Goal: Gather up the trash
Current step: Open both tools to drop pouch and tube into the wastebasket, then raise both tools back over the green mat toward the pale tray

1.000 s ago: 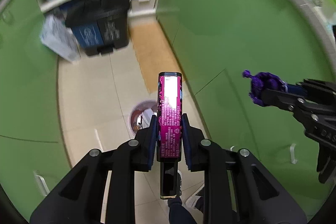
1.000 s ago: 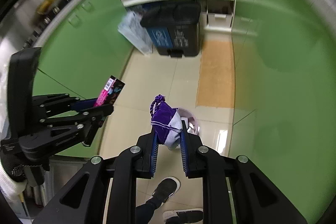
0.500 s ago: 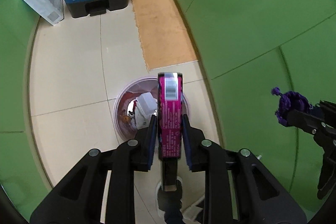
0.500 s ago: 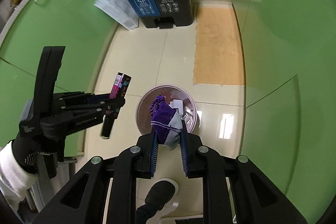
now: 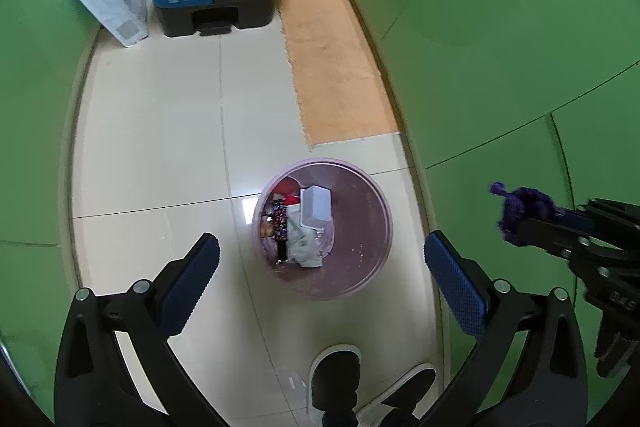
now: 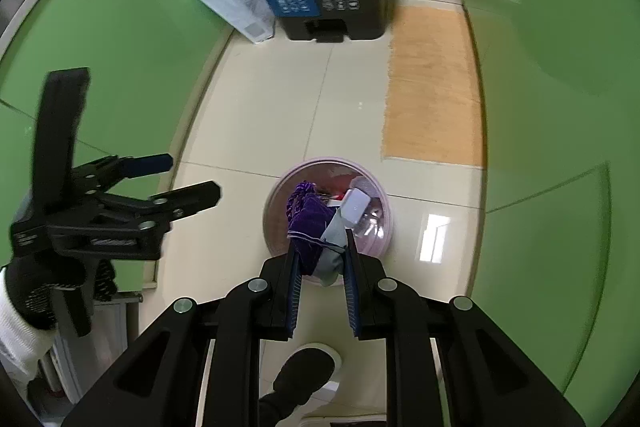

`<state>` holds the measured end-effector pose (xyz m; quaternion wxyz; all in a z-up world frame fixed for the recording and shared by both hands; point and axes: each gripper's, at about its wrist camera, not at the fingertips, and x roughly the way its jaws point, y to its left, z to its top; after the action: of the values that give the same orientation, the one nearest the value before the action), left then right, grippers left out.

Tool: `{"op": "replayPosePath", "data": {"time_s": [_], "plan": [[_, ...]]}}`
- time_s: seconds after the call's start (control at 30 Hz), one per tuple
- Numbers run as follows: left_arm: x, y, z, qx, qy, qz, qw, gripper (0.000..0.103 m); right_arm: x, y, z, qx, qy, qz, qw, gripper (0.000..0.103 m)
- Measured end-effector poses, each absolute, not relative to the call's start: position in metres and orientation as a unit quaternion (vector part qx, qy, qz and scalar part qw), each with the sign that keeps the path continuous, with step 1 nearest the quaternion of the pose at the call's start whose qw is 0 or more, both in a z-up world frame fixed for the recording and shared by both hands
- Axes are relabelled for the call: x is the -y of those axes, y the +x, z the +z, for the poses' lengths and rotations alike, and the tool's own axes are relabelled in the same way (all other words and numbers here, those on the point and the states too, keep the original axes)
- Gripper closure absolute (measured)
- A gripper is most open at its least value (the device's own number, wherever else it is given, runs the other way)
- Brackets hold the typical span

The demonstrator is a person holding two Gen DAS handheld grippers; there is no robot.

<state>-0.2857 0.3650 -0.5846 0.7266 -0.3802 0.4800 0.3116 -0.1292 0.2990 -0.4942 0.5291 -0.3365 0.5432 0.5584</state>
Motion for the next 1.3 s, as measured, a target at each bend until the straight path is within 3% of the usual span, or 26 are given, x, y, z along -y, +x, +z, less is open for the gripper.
{"op": "replayPosePath", "data": {"time_s": [0.33,0.47,0.53,0.57,0.6,0.67,0.7,1.0,1.2,1.3], "plan": [[-0.365,-0.336,-0.574,-0.445,-0.405,0.337,0.723,0.003,-0.322,-0.158,-0.545,-0.542,-0.361,0.572,0.499,0.084],[-0.358,-0.346,-0.582,-0.437,-0.411,0.344,0.723,0.003,-0.327,-0.162,-0.562,-0.538,-0.366,0.572,0.5,0.076],[-0.355,-0.348,-0.586,-0.435,-0.414,0.344,0.722,0.003,-0.328,-0.164,-0.567,-0.533,-0.369,0.571,0.503,0.062],[-0.354,-0.349,-0.588,-0.434,-0.414,0.344,0.722,0.003,-0.328,-0.165,-0.567,-0.53,-0.369,0.571,0.507,0.041],[-0.353,-0.349,-0.588,-0.433,-0.414,0.345,0.722,0.003,-0.326,-0.164,-0.567,-0.53,-0.363,0.573,0.51,0.027],[-0.352,-0.35,-0.588,-0.432,-0.414,0.346,0.722,0.003,-0.326,-0.165,-0.568,-0.529,-0.361,0.571,0.514,0.011],[-0.352,-0.351,-0.588,-0.432,-0.414,0.347,0.722,0.003,-0.325,-0.165,-0.568,-0.527,-0.361,0.569,0.518,0.009],[-0.346,-0.346,-0.564,-0.431,-0.406,0.344,0.729,0.003,-0.306,-0.158,-0.538,-0.525,-0.359,0.546,0.545,0.007],[-0.336,-0.341,-0.501,-0.429,-0.395,0.344,0.736,0.003,-0.276,-0.143,-0.449,-0.535,-0.316,0.534,0.573,0.007],[-0.325,-0.335,-0.442,-0.426,-0.387,0.338,0.745,0.003,-0.261,-0.14,-0.393,-0.537,-0.294,0.536,0.581,0.007]]}}
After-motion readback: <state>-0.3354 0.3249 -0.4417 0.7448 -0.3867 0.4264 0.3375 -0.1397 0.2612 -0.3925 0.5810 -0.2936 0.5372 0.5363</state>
